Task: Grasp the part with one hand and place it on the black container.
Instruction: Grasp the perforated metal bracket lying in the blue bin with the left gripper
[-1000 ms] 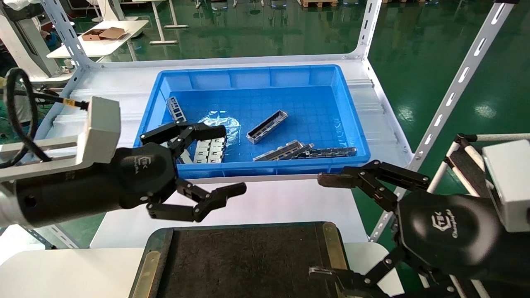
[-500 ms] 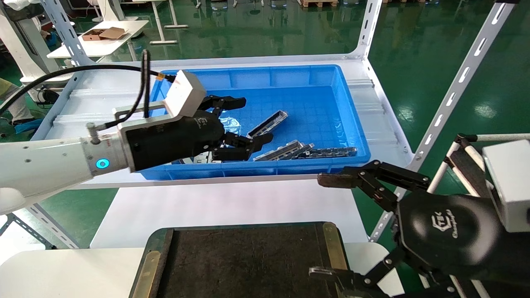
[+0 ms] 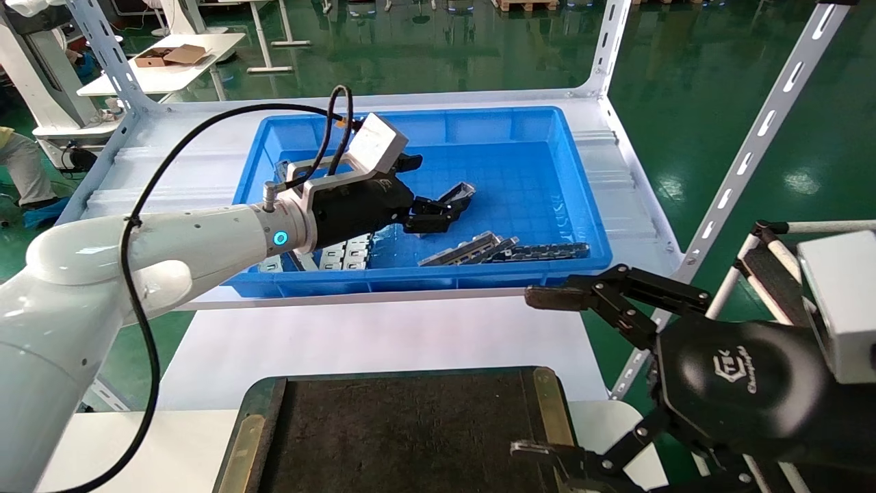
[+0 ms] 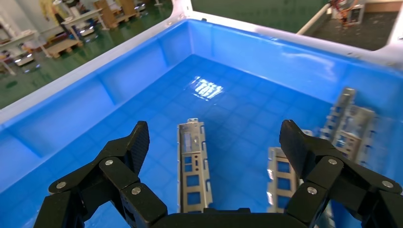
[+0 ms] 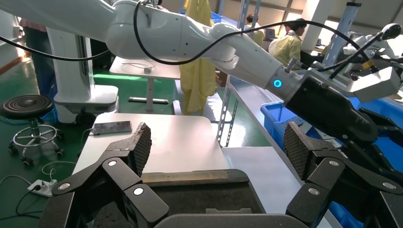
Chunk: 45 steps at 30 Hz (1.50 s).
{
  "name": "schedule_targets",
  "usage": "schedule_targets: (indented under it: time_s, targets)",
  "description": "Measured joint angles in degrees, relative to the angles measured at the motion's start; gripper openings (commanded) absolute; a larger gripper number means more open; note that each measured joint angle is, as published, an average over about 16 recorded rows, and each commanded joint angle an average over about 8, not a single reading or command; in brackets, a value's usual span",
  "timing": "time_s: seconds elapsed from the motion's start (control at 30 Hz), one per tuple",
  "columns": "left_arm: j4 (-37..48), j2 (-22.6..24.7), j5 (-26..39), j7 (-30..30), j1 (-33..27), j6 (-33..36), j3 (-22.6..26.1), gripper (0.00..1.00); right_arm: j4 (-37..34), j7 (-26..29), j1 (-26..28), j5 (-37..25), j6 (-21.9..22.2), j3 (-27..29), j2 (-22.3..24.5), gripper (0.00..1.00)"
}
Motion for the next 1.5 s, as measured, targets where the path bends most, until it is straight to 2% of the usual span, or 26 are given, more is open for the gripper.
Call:
schedule_targets:
  time_s: [0.27,0.57,0.6,0.63,0.83,0.87,0.9,0.93,1.5]
  targets:
    - [7.3,3.3,-1.2,3.4,-1.8,-3.6,1.5,1.0,0.0,0.0,0.0,0.0,0.0,0.0,0.0,1.0]
    - [8.0,4.0,-3.9,2.2,-1.2,-7.2,6.0,1.0,0.0,0.0,0.0,0.0,0.0,-0.1,0.0,1.0]
    - [7.9,4.0,-4.2,1.9,-1.1,-7.6,6.7,1.0,0.0,0.0,0.0,0.1,0.0,-0.1,0.0,0.96]
    - [7.7,4.0,-4.6,1.5,-0.9,-8.1,7.3,0.94,0.0,0.0,0.0,0.1,0.0,-0.1,0.0,0.85]
    - [6.7,4.0,-6.6,-0.5,-0.1,-10.9,11.1,0.2,0.0,-0.1,0.0,0.1,0.0,-0.1,0.0,0.1]
    - [6.5,4.0,-7.0,-0.9,0.0,-11.3,11.7,0.08,0.0,-0.1,0.0,0.1,0.0,-0.1,0.0,0.01]
    - [6.3,4.0,-7.4,-1.2,0.1,-11.8,12.3,0.02,0.0,-0.1,0.0,0.1,0.0,-0.1,0.0,0.0]
    - [6.1,4.0,-7.8,-1.4,0.2,-12.2,12.9,0.0,0.0,-0.1,0.0,0.1,0.0,-0.1,0.0,0.0]
    - [4.6,3.8,-14.4,-4.1,1.0,-17.5,21.1,0.0,0.0,-0.1,0.0,0.1,0.1,-0.2,0.1,0.0]
